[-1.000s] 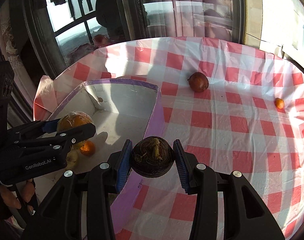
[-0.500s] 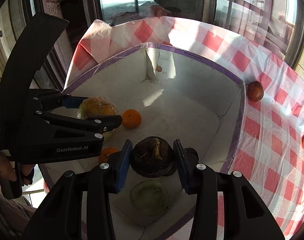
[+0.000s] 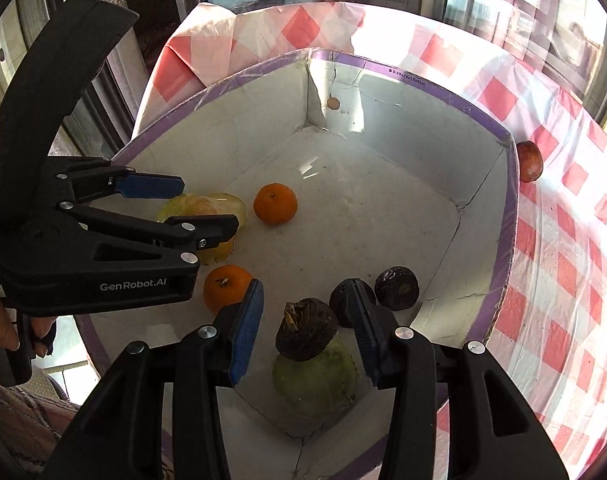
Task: Organize fruits
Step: 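Open both tools to drop the wrapped pear and dark fruit into the box, then move both tools back over the pomegranate and tangerine on the tablecloth, then grasp the pomegranate with the left tool while the right tool grasps the tangerine, then carry the pomegranate and tangerine over the white box with both tools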
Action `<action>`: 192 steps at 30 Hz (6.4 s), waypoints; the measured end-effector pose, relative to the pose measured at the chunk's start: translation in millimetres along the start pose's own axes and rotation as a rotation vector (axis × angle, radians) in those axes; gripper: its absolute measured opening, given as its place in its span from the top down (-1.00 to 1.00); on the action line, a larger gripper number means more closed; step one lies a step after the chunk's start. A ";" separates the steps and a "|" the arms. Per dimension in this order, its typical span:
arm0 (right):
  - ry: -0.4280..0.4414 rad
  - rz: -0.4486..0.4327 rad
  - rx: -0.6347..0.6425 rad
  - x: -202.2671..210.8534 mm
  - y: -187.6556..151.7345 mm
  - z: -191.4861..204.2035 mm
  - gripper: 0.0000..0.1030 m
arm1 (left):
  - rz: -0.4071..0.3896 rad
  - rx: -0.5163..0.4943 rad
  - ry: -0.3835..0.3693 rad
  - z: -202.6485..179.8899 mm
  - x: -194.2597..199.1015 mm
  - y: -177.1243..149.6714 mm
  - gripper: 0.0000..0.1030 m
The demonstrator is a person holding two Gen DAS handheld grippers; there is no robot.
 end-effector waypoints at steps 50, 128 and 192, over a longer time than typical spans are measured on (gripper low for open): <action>0.065 -0.164 -0.459 66.1 -26.8 -160.6 -0.51 | -0.276 -0.024 0.229 -83.1 27.1 115.1 -0.95; -0.525 -0.190 -0.742 10.1 -91.6 -575.5 0.27 | -0.062 0.074 -0.128 -309.5 -192.0 139.8 -0.25; -0.069 -0.189 -0.177 63.0 21.8 -76.4 0.27 | -0.208 -0.011 -0.088 -71.0 28.5 84.6 -0.25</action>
Point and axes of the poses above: each gripper's, at about its wrist camera, not at the fingertips, and x roughly against the way its jaws point, z to its left, y to its top, the point moved 10 cm from there along -x, roughly the way its jaws point, and after that the axes turned 6 degrees about -z, right-handed, at the moved point
